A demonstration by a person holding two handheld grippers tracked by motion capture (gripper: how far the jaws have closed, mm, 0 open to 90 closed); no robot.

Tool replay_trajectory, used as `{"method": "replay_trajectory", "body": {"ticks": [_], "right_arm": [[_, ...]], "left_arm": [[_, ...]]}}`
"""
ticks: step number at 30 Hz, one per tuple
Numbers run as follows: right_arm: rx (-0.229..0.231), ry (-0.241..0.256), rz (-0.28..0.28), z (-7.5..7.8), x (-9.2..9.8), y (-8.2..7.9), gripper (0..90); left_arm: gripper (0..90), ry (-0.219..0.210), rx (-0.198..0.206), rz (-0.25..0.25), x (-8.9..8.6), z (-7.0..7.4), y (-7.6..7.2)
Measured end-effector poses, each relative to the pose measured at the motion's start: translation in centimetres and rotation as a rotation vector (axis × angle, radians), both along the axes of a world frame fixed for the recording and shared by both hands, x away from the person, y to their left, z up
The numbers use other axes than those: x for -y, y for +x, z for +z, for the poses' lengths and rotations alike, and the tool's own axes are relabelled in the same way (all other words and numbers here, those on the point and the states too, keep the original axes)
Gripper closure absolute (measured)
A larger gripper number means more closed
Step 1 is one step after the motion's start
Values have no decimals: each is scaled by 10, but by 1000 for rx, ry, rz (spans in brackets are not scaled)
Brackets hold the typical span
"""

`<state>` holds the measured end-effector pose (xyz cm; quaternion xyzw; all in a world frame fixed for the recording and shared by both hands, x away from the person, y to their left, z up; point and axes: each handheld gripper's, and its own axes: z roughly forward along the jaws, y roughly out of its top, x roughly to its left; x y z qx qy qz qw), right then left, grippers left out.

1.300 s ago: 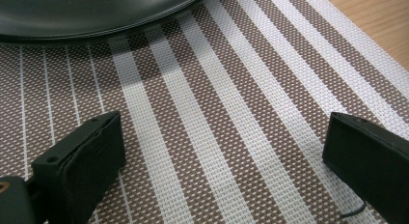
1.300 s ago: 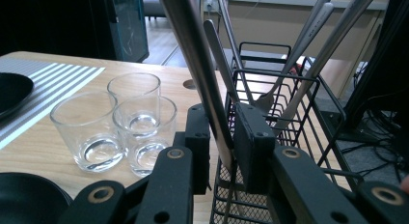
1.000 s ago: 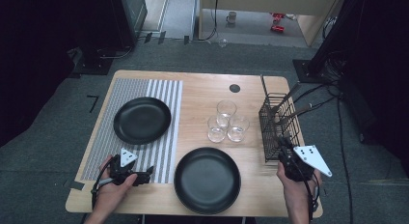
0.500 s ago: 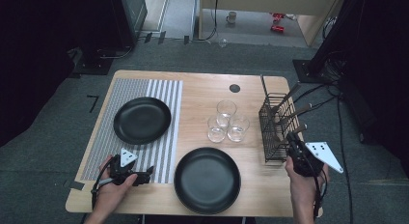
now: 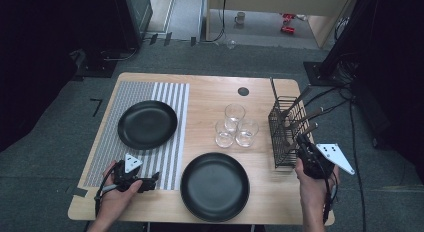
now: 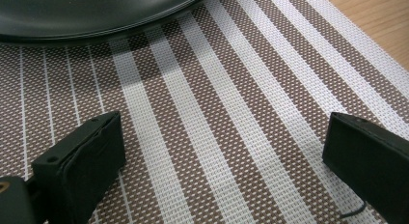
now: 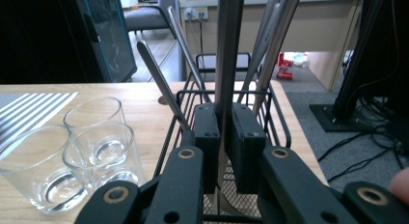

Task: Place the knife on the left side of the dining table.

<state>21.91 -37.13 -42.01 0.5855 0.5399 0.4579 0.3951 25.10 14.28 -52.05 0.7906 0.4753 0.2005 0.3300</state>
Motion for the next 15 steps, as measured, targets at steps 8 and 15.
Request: {"method": "replay_trajectory", "body": {"ticks": [8,15], "right_arm": [[-11,26,-6,-7,0,5,824],[-9,28,-23,-5,1,4,835]], "left_arm": [[11,0,0,0,0,0,0],[11,0,0,0,0,0,0]]}}
